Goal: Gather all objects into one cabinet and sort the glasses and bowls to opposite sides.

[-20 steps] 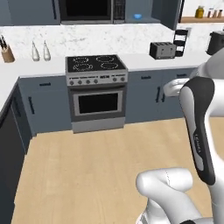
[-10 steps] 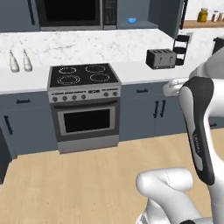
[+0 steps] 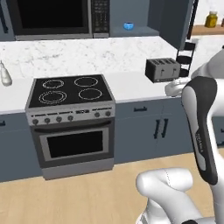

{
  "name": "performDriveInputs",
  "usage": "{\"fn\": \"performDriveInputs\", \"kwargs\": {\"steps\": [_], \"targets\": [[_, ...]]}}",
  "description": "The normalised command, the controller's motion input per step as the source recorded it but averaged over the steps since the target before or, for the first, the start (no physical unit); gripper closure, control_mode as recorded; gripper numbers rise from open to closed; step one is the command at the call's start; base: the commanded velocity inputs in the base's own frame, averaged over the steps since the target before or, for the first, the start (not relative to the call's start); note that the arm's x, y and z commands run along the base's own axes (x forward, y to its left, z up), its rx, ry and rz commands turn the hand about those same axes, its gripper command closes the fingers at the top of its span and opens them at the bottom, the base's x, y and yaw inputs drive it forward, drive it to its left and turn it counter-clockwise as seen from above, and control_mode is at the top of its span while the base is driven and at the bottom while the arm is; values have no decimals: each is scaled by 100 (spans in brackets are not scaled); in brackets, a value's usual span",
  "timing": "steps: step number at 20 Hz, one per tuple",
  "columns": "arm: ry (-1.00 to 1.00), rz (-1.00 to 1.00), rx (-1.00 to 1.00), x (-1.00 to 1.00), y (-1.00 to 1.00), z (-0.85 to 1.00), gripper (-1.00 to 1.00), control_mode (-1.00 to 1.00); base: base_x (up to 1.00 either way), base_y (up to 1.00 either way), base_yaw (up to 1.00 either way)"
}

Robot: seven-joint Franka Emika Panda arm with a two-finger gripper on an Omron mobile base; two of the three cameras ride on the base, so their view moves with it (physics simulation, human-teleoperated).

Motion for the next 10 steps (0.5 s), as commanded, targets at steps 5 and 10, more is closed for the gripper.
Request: {"fn": "performDriveInputs", "kwargs": {"steps": [5,10], "targets": [[0,0,0,0,0,0,-100,100,100,0,0],[0,0,0,0,0,0,-100,100,74,-26,-10]]}}
